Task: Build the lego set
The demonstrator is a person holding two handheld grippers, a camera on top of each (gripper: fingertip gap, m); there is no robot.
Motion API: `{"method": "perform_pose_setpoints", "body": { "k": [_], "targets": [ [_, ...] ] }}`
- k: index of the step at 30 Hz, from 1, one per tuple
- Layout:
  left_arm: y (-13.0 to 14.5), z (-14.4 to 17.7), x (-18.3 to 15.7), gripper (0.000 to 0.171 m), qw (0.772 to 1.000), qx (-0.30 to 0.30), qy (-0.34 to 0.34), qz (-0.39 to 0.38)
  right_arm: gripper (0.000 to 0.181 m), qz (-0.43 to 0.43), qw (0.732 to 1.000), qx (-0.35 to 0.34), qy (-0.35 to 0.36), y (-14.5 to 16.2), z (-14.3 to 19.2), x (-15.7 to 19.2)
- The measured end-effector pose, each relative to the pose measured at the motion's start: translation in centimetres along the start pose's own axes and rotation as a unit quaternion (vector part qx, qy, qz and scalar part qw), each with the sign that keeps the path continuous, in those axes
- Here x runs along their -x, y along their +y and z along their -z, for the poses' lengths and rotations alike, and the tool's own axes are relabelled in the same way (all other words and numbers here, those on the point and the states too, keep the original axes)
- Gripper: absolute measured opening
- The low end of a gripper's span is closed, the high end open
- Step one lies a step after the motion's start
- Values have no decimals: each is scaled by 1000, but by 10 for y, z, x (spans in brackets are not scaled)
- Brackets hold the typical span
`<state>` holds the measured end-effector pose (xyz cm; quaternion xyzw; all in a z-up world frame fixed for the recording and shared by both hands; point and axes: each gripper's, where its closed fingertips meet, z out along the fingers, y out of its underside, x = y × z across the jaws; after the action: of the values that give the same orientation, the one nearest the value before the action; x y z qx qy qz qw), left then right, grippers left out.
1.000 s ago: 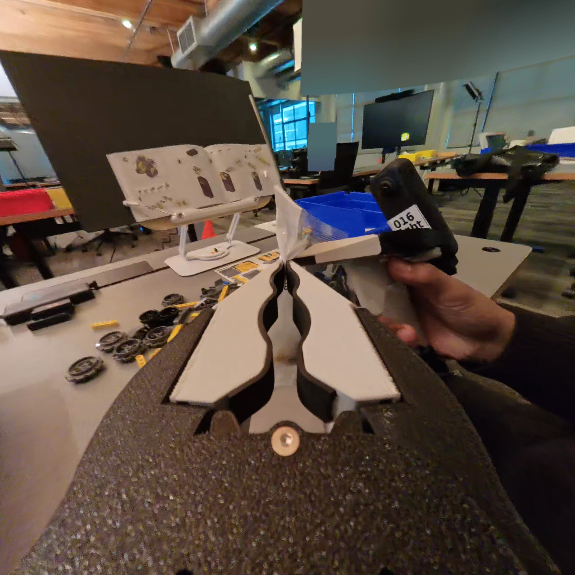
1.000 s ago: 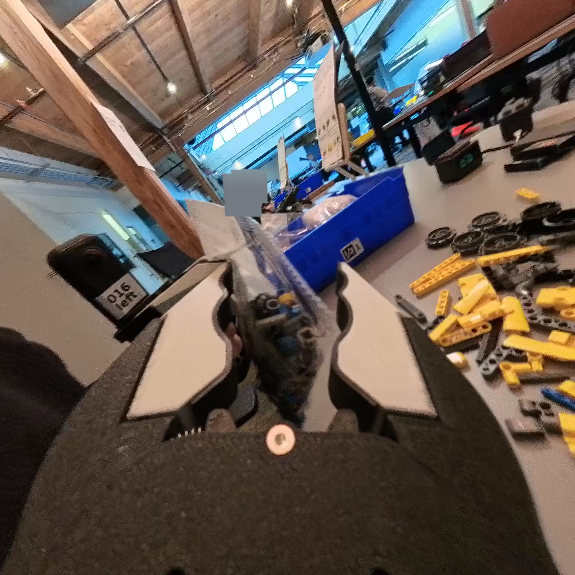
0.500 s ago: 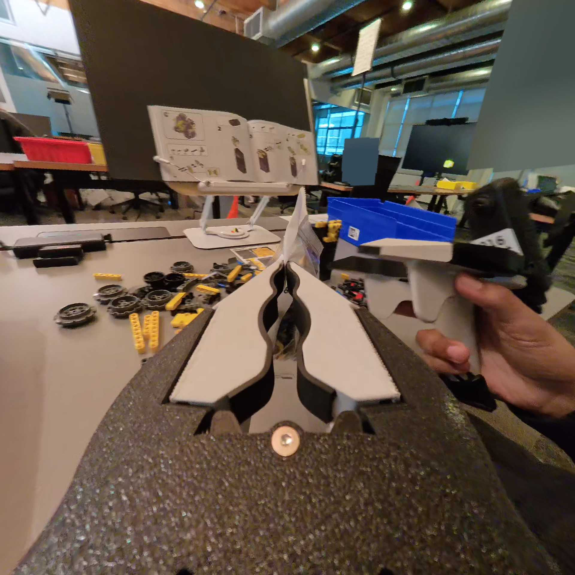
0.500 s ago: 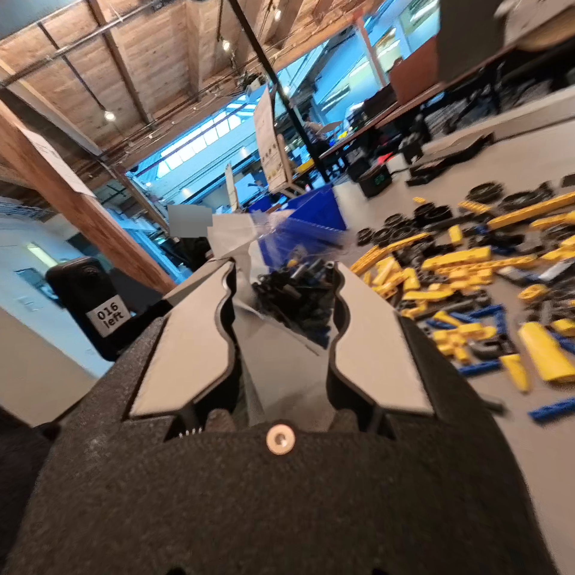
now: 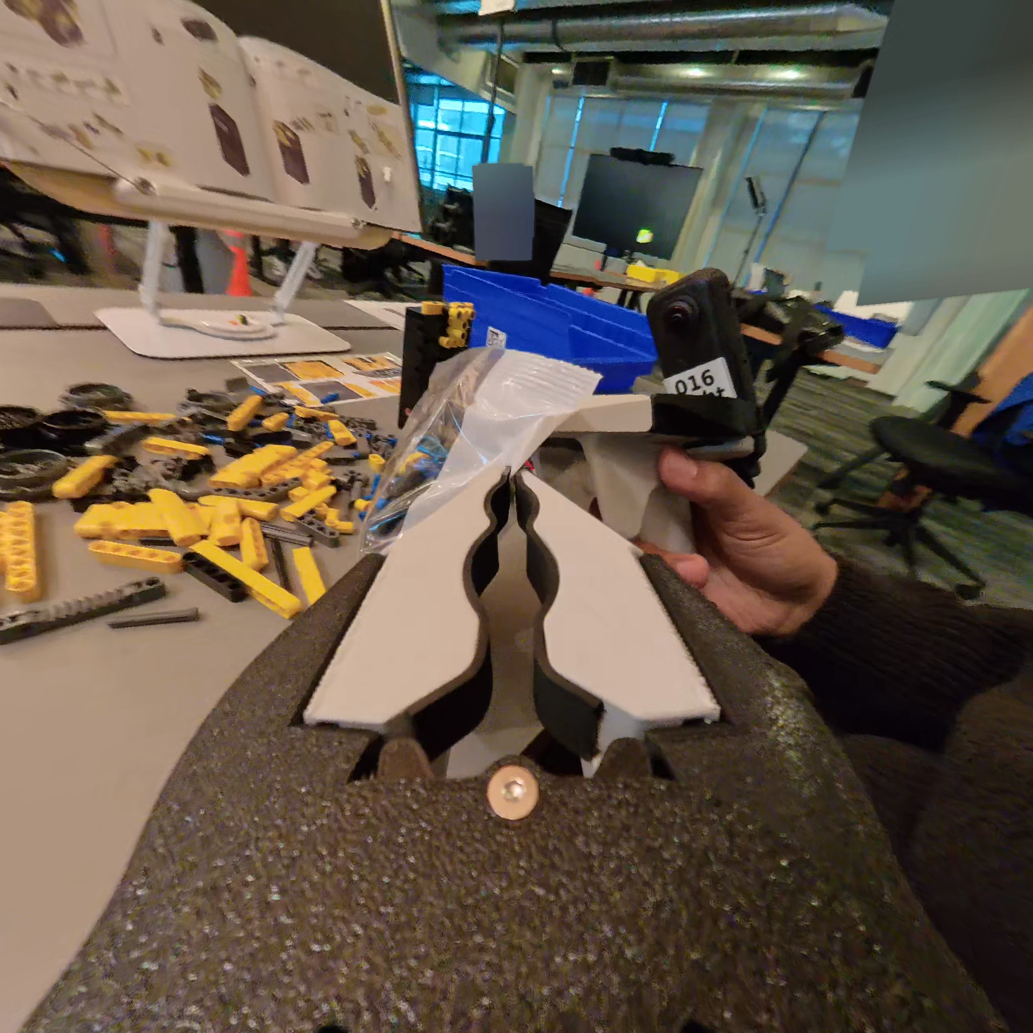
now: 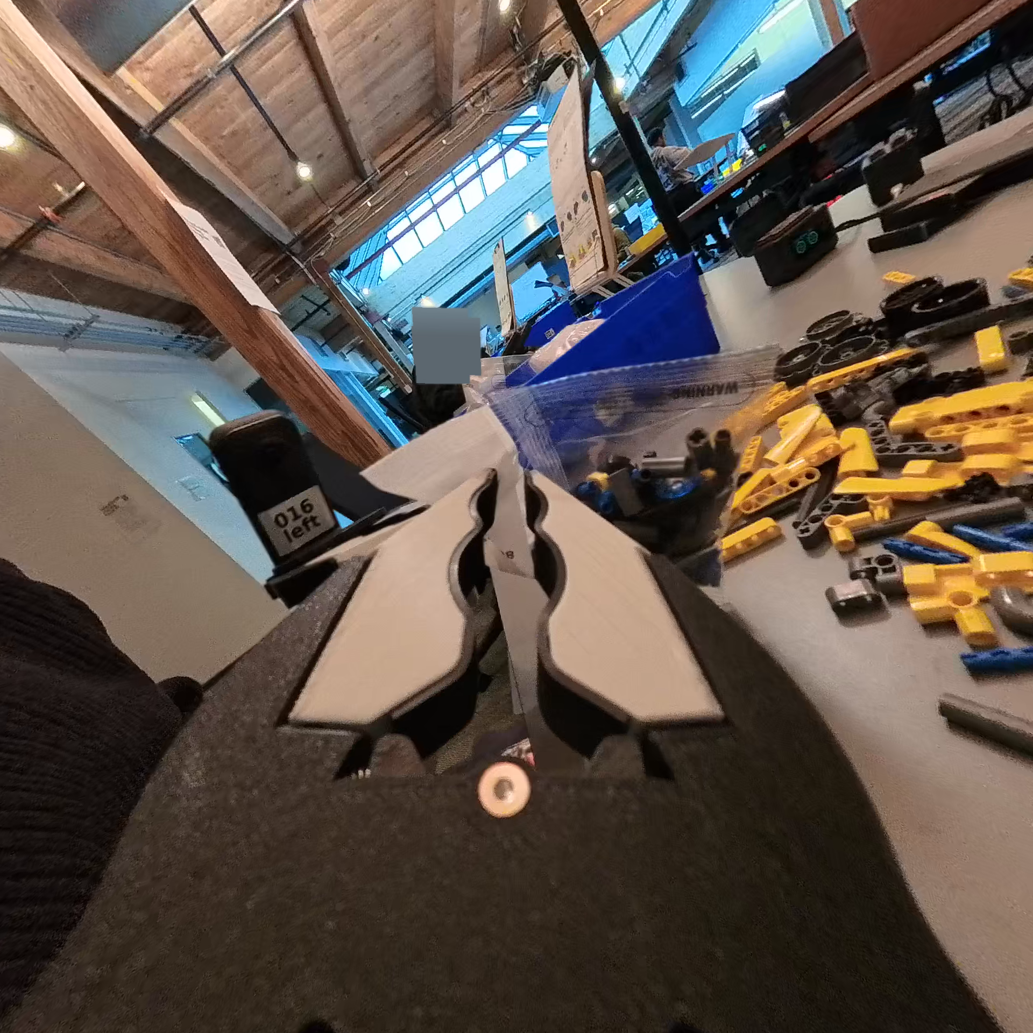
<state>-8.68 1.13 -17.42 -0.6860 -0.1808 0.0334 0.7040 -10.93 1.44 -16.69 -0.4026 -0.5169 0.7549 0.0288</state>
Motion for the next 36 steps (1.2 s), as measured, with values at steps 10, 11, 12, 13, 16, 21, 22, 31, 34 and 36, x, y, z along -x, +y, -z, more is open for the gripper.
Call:
{"method": "perform_pose_setpoints", "body": {
  "k": [10, 11, 12, 13, 16, 21, 22, 31, 34, 36],
  "targets": [
    [-22, 36, -11, 3, 995, -37, 91, 4, 0, 55, 998, 33, -10, 4, -1, 13],
    [-29, 43, -10, 3, 994, -56, 95, -3, 0, 56, 998, 37, -7, 4, 1, 11],
    [-36, 49, -4, 3, 994, -74, 85, -7, 0, 55, 998, 40, -11, 3, 3, 11],
    [-41, 55, 2, 3, 993, -89, 73, -8, 0, 53, 998, 43, -17, 3, 5, 12],
    [-42, 58, 10, 31, 994, -74, 79, 6, 0, 56, 995, 65, -47, 9, 15, 20],
    [1, 28, 0, 76, 986, 86, 135, 40, 0, 41, 986, 122, -103, 25, 30, 40],
    [3, 24, -5, 76, 985, 88, 145, 32, 0, 44, 985, 130, -107, 28, 32, 43],
    [15, 2, -43, 42, 964, 98, 244, 41, 0, 27, 981, 149, -124, 34, 49, 48],
    [7, 3, -35, 0, 976, 56, 210, 28, 0, 30, 984, 135, -111, 28, 51, 44],
    [10, 4, -32, 0, 976, 60, 206, 35, 0, 46, 986, 131, -91, 27, 51, 39]
  ]
}}
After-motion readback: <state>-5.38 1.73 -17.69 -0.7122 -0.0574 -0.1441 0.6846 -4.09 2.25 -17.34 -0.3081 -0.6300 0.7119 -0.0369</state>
